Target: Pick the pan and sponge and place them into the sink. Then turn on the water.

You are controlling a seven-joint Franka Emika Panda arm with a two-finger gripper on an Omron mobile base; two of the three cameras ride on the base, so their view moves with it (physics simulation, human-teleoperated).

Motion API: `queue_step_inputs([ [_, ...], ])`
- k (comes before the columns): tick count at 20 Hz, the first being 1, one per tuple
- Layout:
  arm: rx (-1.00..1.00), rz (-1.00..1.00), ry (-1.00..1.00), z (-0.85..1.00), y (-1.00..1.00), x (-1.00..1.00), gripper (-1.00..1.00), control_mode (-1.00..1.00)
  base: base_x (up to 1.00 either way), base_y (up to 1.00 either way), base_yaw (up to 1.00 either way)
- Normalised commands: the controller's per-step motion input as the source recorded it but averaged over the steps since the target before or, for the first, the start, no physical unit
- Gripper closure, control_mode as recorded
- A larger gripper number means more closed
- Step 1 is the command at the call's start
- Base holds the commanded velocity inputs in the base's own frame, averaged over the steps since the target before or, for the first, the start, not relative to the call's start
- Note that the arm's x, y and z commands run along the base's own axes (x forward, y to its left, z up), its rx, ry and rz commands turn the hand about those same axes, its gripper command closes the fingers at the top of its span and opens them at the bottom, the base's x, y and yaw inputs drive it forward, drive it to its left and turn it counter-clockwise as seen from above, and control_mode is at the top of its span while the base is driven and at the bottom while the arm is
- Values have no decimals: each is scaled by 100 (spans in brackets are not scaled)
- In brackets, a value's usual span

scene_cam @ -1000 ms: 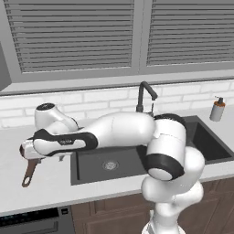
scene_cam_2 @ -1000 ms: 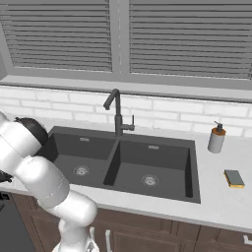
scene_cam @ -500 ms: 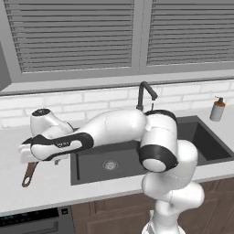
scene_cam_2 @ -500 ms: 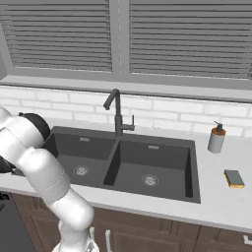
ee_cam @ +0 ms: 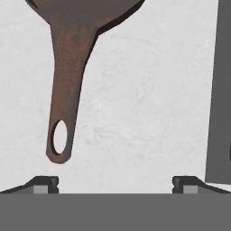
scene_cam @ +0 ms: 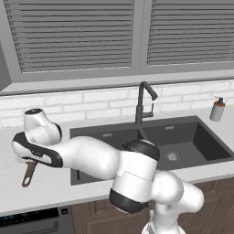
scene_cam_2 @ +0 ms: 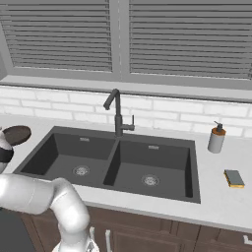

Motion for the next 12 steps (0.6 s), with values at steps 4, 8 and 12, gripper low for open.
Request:
queue_step_inputs([
  [4,0,0,2,-9,11,5,-100,-100,0,0,0],
  [8,0,0,0,-21,15,6,-100,-100,0,0,0],
  [12,0,0,0,-27,21,4,-100,-100,0,0,0],
])
